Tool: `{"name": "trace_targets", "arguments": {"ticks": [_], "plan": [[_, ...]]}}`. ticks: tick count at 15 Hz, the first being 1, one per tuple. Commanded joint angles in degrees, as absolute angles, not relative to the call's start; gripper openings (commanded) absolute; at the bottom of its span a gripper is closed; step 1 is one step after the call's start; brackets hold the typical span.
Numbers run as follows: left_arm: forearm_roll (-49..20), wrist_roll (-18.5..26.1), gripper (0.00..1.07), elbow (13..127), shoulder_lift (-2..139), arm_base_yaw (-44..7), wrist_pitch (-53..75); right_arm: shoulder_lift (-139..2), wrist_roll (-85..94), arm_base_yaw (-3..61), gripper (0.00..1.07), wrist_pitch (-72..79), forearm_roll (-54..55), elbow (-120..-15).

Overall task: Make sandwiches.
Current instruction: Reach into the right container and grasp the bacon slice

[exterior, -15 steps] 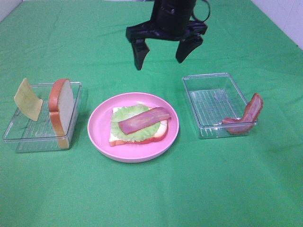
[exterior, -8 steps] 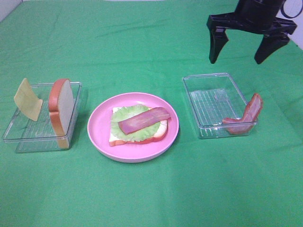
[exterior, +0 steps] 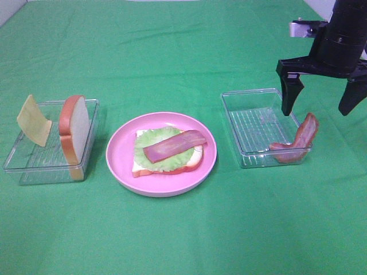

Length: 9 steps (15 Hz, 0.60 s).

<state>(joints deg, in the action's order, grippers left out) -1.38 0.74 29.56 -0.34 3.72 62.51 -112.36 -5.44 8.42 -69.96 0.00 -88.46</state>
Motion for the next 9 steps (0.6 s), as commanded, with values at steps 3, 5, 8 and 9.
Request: {"name": "trace_targets", "arguments": {"ticks": [3,5,8,9], "plan": [[-1.72,0.52,1.02,29.51,-0.74,3.67,61.71,-114.48,-3.27,5.90,0.99,-70.53,2.18,-87.49],[-1.72,0.52,1.02,29.51,-0.74,3.67,61.71,-115.22,-2.52,5.90,0.98,-68.24,4.01,-87.49],[-1.72,0.52,1.02,29.51,-0.74,3.67,61.71,-116.08,-2.46,5.96,0.93,-65.72,4.35,-87.49],[-1.72,0.52,1.02,29.51,-0.74,3.67,61.71,-116.88,-2.46,6.02,0.91,-65.89,4.41,-87.49]]}}
